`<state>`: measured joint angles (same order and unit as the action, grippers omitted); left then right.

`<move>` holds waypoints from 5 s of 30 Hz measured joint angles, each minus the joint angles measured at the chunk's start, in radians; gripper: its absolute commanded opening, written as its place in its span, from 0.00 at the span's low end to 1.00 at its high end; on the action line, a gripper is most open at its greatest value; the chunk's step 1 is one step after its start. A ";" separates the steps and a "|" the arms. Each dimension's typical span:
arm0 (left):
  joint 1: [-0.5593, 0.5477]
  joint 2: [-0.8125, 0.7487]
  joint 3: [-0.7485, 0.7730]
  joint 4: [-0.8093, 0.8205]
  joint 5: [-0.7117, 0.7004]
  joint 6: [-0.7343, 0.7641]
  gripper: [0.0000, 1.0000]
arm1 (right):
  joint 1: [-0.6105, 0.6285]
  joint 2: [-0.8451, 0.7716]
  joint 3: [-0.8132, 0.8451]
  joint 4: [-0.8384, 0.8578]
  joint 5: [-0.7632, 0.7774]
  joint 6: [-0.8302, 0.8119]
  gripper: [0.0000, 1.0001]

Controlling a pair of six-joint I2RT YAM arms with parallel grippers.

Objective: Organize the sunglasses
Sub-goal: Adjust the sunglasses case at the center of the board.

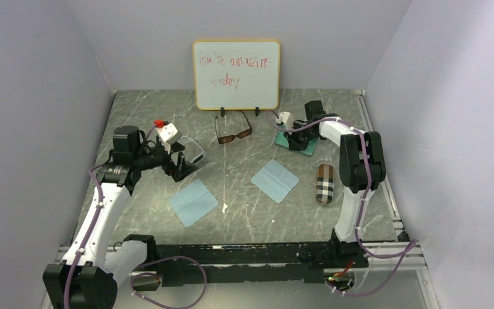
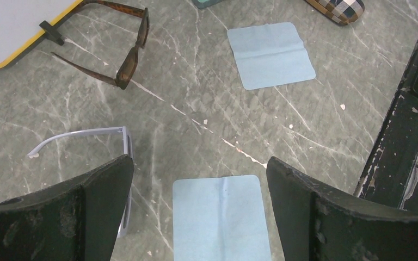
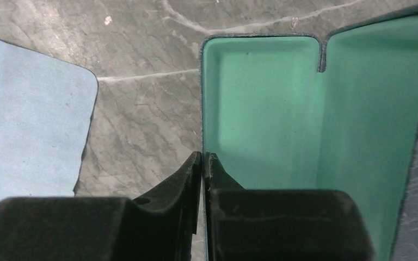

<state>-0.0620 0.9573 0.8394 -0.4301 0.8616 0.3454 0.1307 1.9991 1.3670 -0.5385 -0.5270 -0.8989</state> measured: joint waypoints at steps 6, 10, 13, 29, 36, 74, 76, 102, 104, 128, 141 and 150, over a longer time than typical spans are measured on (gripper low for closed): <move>0.003 0.000 0.000 0.000 0.006 0.000 0.96 | -0.001 0.000 -0.002 -0.002 0.037 -0.030 0.30; 0.006 0.000 -0.002 0.000 0.006 0.000 0.96 | -0.001 0.000 -0.003 -0.002 0.052 -0.037 0.37; 0.007 0.000 -0.002 0.000 0.006 0.000 0.96 | -0.001 -0.005 -0.010 -0.002 0.055 -0.041 0.39; -0.002 0.058 0.039 -0.062 0.016 0.051 0.97 | 0.022 -0.296 -0.122 0.001 0.103 0.022 0.55; -0.132 0.175 0.113 -0.084 -0.073 0.087 0.97 | 0.063 -0.569 -0.244 -0.005 0.108 0.207 0.50; -0.224 0.147 0.091 0.021 -0.169 0.042 0.97 | 0.075 -0.185 -0.298 0.264 0.556 0.351 0.19; -0.224 0.147 0.091 0.021 -0.172 0.042 0.97 | 0.076 -0.177 -0.286 0.260 0.556 0.347 0.19; -0.224 0.135 0.078 0.025 -0.179 0.036 0.97 | -0.220 -0.251 -0.245 0.086 0.322 -0.018 0.55; -0.224 0.133 0.077 0.025 -0.179 0.035 0.97 | -0.235 -0.215 -0.232 0.084 0.286 -0.062 0.56; -0.224 0.106 0.064 0.029 -0.194 0.034 0.97 | -0.232 -0.031 -0.079 0.137 0.048 -0.122 0.60; -0.224 0.106 0.064 0.030 -0.198 0.034 0.97 | -0.137 -0.036 -0.114 0.215 0.033 -0.013 0.58; -0.224 0.105 0.063 0.030 -0.198 0.034 0.97 | 0.005 -0.026 -0.110 0.311 0.158 0.191 0.56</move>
<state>-0.2859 1.0626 0.9028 -0.4004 0.6636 0.3794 0.1356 1.9736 1.2568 -0.2272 -0.3691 -0.7078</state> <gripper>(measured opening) 0.967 0.562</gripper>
